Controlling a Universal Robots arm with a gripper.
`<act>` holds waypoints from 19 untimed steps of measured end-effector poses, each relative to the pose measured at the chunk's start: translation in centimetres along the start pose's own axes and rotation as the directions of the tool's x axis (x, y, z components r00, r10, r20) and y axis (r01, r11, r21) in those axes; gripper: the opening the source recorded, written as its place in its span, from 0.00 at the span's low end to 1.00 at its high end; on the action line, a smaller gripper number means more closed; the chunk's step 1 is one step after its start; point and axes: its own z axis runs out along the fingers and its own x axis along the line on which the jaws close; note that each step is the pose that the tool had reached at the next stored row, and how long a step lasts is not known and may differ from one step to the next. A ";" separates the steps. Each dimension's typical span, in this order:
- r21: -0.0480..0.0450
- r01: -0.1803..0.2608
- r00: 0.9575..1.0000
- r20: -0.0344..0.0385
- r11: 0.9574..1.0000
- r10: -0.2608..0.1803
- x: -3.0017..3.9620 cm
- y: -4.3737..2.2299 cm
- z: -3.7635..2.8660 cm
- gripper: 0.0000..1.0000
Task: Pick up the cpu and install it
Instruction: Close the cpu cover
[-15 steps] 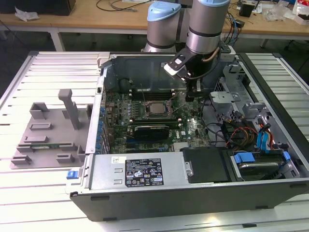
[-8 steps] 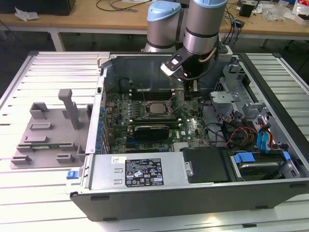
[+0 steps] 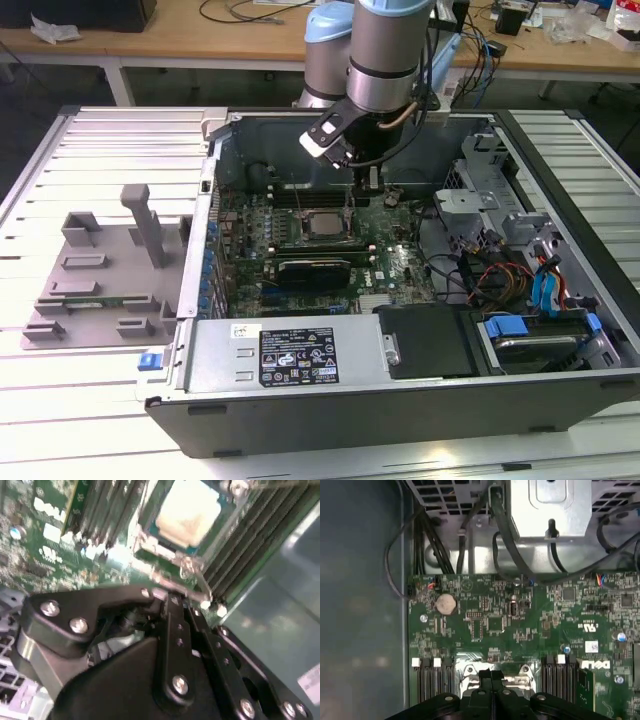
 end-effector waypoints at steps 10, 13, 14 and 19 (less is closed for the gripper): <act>0.047 -0.001 1.000 0.001 0.999 0.001 -0.01 -0.03 0.05 0.11; 0.047 -0.001 1.000 0.001 0.999 0.001 -0.02 -0.84 0.13 0.11; 0.047 -0.001 1.000 0.001 0.999 0.001 -0.03 -1.05 0.15 0.11; 0.047 -0.001 1.000 0.001 0.999 0.001 -0.45 -2.07 0.38 0.11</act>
